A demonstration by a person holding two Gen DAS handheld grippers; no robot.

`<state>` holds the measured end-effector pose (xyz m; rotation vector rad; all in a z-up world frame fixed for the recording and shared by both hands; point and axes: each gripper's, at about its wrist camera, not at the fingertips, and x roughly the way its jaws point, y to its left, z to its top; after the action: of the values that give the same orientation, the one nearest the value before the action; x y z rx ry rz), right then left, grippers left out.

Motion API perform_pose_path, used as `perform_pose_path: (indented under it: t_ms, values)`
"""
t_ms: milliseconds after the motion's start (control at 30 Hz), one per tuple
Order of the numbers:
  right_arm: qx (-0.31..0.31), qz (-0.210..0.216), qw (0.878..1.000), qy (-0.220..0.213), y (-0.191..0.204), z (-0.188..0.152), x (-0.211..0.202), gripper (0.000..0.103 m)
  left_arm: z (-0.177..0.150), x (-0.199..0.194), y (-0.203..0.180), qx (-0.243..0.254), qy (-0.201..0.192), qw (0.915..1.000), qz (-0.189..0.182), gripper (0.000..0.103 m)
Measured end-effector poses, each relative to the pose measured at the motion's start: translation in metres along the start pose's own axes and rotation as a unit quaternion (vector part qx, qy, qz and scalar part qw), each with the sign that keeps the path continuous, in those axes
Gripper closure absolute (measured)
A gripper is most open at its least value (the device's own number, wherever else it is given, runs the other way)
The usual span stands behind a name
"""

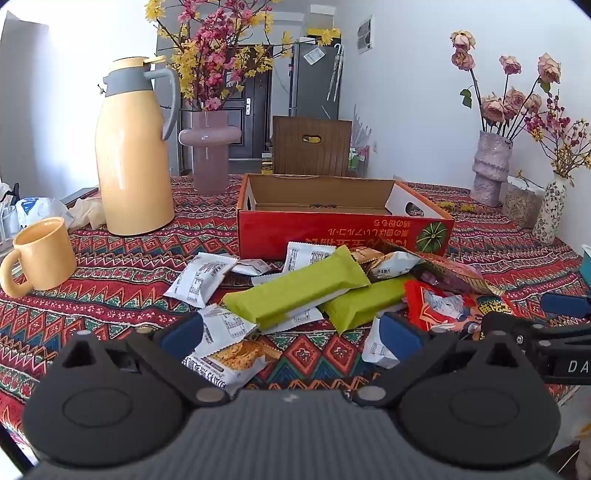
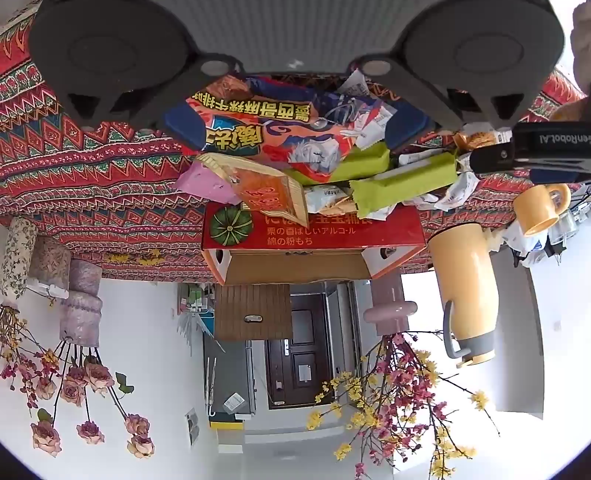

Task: Organize snacks

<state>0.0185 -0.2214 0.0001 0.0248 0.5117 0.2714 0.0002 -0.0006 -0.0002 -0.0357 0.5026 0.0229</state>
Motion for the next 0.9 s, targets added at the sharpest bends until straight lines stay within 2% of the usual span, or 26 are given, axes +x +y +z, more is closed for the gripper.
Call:
perform_pose_path:
  t_ms: [400,467,900]
  values:
    - [0.002,0.004,1.0,0.001,-0.004,-0.001,0.003,0.0,-0.013,-0.007,-0.003,-0.003,-0.008,0.9999,0.006,0.0]
    - [0.002,0.005,1.0,0.002,-0.002,-0.002,0.003,0.0,-0.002,0.0,-0.001,0.002,0.003,1.0,0.004,0.0]
    - [0.002,0.006,1.0,0.008,0.0,-0.001,0.008,0.0,-0.002,0.001,0.003,-0.004,0.002,1.0,0.003,0.0]
